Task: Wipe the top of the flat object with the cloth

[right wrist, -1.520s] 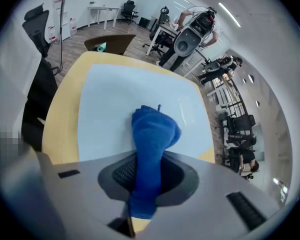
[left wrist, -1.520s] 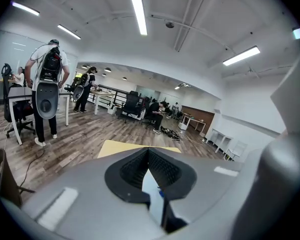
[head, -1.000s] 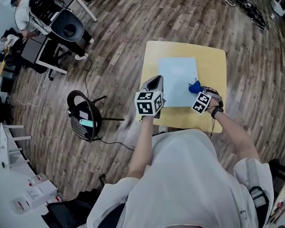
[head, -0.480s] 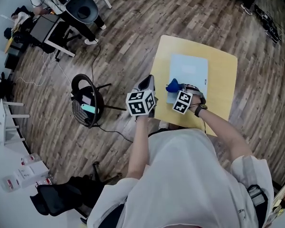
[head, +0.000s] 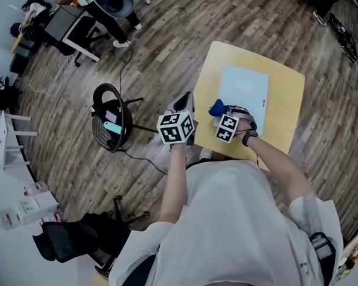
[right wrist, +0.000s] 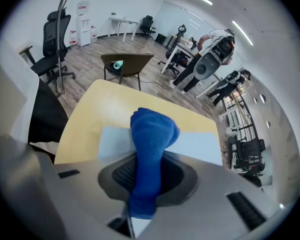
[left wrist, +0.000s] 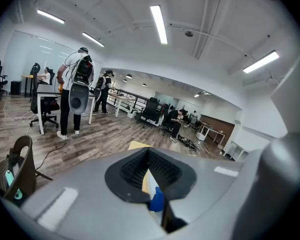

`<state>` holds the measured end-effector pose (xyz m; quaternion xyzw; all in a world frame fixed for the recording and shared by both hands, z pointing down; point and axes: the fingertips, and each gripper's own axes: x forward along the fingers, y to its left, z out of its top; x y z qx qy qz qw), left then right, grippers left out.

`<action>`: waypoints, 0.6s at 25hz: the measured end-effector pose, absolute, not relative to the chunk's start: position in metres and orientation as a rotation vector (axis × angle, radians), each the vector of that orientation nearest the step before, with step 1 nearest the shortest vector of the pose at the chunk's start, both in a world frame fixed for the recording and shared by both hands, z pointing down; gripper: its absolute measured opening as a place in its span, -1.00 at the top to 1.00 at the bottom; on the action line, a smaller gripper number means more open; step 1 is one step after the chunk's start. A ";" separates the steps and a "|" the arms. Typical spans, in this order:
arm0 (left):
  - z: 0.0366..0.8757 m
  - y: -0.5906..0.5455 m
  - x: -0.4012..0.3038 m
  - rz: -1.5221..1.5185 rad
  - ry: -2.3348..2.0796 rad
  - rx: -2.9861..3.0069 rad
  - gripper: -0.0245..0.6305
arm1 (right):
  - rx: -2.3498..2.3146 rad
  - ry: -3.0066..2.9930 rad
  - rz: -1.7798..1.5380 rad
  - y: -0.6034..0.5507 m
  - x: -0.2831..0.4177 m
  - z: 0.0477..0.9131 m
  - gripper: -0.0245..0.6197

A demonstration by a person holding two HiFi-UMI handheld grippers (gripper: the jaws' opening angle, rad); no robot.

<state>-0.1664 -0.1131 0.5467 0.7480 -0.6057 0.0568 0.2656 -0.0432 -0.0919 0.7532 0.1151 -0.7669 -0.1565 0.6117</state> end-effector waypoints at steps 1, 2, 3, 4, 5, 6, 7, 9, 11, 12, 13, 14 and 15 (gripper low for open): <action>0.547 -0.115 -0.163 0.156 -1.626 2.027 0.89 | 0.274 -1.762 -0.357 -0.092 -0.034 0.753 0.72; 0.548 -0.117 -0.158 0.159 -1.612 2.037 0.89 | 0.284 -1.753 -0.349 -0.093 -0.023 0.754 0.72; 0.548 -0.120 -0.151 0.163 -1.595 2.051 0.89 | 0.297 -1.743 -0.336 -0.094 -0.011 0.755 0.72; 0.547 -0.123 -0.143 0.168 -1.574 2.068 0.89 | 0.313 -1.733 -0.321 -0.095 0.003 0.756 0.72; 0.547 -0.126 -0.135 0.176 -1.552 2.087 0.89 | 0.333 -1.722 -0.306 -0.096 0.018 0.756 0.72; 0.546 -0.129 -0.126 0.185 -1.528 2.107 0.89 | 0.355 -1.709 -0.291 -0.097 0.033 0.756 0.72; 0.545 -0.132 -0.118 0.195 -1.504 2.127 0.89 | 0.379 -1.697 -0.274 -0.097 0.048 0.756 0.72; 0.544 -0.138 -0.103 0.211 -1.459 2.161 0.89 | 0.428 -1.673 -0.239 -0.098 0.076 0.755 0.72; 0.544 -0.142 -0.089 0.224 -1.421 2.188 0.89 | 0.473 -1.650 -0.203 -0.099 0.101 0.754 0.72; 0.544 -0.144 -0.082 0.230 -1.403 2.200 0.89 | 0.494 -1.640 -0.185 -0.099 0.112 0.753 0.72; 0.543 -0.144 -0.074 0.235 -1.387 2.213 0.89 | 0.513 -1.631 -0.166 -0.098 0.123 0.753 0.72; 0.543 -0.145 -0.067 0.240 -1.370 2.226 0.89 | 0.531 -1.625 -0.147 -0.096 0.132 0.753 0.72; 0.543 -0.145 -0.059 0.246 -1.355 2.239 0.89 | 0.547 -1.622 -0.125 -0.094 0.141 0.754 0.72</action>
